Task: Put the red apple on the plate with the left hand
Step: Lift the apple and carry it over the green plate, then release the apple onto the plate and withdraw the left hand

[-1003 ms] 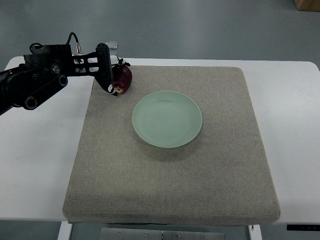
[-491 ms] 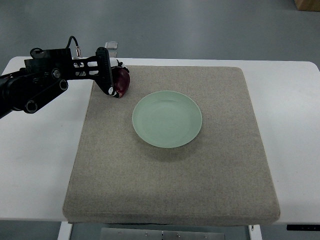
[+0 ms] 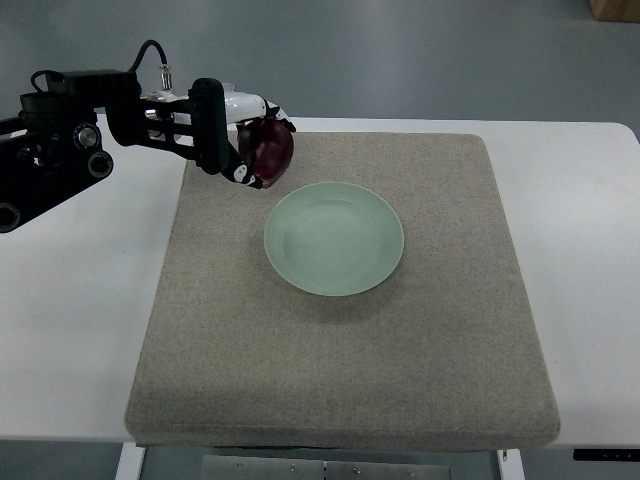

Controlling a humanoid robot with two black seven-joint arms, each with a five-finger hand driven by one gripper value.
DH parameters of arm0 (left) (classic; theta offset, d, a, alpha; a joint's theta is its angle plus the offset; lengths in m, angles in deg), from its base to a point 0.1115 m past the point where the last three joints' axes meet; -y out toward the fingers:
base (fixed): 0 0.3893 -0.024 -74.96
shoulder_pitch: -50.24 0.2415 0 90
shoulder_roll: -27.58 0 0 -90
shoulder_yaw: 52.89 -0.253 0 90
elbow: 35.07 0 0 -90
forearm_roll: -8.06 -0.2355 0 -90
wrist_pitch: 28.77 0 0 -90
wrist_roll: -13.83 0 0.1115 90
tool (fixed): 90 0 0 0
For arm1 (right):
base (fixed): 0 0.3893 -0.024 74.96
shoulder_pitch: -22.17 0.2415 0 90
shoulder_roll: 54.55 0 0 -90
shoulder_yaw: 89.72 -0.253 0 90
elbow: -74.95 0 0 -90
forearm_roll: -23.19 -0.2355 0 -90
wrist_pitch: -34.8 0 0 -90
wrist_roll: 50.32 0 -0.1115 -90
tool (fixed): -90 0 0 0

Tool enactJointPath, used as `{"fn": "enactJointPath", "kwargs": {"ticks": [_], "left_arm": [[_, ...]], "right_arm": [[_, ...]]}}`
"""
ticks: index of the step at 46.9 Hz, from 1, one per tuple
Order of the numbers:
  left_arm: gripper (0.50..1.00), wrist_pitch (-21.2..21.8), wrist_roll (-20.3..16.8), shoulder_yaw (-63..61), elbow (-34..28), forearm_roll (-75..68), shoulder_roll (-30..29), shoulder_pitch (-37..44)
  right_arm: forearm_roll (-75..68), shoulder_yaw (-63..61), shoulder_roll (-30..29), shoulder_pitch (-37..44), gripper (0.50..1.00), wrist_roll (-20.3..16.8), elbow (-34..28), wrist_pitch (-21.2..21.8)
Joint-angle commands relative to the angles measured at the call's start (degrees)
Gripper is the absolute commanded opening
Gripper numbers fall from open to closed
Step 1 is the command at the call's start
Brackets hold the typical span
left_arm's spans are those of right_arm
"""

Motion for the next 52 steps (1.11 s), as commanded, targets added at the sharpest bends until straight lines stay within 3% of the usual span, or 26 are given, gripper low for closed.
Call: {"fn": "enactJointPath", "kwargs": {"ticks": [1, 19, 21, 23, 29, 44, 52], "left_arm": [[0.5, -0.1, 0.0, -0.4, 1.5, -0.4, 0.6, 0.2], [0.506, 0.2, 0.1, -2.9, 1.0, -5.3, 6.9, 1.9], [0.54, 0.4, 0.1, -2.9, 0.7, -5.3, 7.5, 2.1], [0.612, 0.5, 0.1, -2.9, 0.0, -5.3, 8.3, 2.3], [0.638, 0.5, 0.1, -2.9, -0.9, -5.4, 9.7, 3.6], [0.968, 0.5, 0.2, -3.0, -1.0, -5.3, 10.3, 3.7], [0.996, 0.0, 0.2, -2.9, -1.0, -4.2, 10.2, 3.7]], "right_arm": [[0.0, 0.0, 0.0, 0.0, 0.964, 0.0, 0.0, 0.0], [0.0, 0.0, 0.0, 0.0, 0.964, 0.0, 0.0, 0.0], [0.0, 0.0, 0.0, 0.0, 0.964, 0.0, 0.0, 0.0], [0.0, 0.0, 0.0, 0.0, 0.964, 0.0, 0.0, 0.0], [0.0, 0.0, 0.0, 0.0, 0.964, 0.0, 0.0, 0.0], [0.0, 0.0, 0.0, 0.0, 0.964, 0.0, 0.1, 0.0], [0.0, 0.0, 0.0, 0.0, 0.964, 0.0, 0.0, 0.0]]}}
